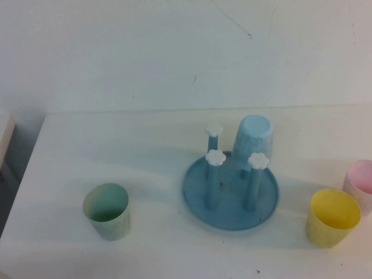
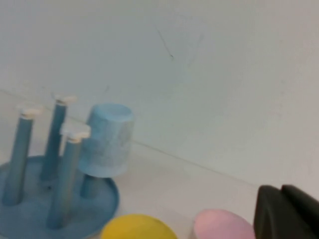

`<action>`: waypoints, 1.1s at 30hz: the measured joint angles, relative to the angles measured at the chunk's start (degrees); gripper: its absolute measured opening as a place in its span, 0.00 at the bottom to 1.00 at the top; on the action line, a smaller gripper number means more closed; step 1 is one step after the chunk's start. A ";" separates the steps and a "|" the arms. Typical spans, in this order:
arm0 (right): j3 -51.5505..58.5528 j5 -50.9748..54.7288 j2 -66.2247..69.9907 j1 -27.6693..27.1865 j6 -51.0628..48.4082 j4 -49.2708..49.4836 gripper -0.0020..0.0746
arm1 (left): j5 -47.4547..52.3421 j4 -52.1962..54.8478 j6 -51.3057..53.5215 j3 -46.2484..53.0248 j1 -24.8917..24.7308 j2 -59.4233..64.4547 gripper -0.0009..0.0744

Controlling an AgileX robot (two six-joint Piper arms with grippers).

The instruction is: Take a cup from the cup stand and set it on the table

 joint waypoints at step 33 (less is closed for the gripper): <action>3.68 29.70 -13.79 -22.45 32.40 -33.41 0.02 | 0.27 0.00 -0.24 0.00 0.00 0.00 0.01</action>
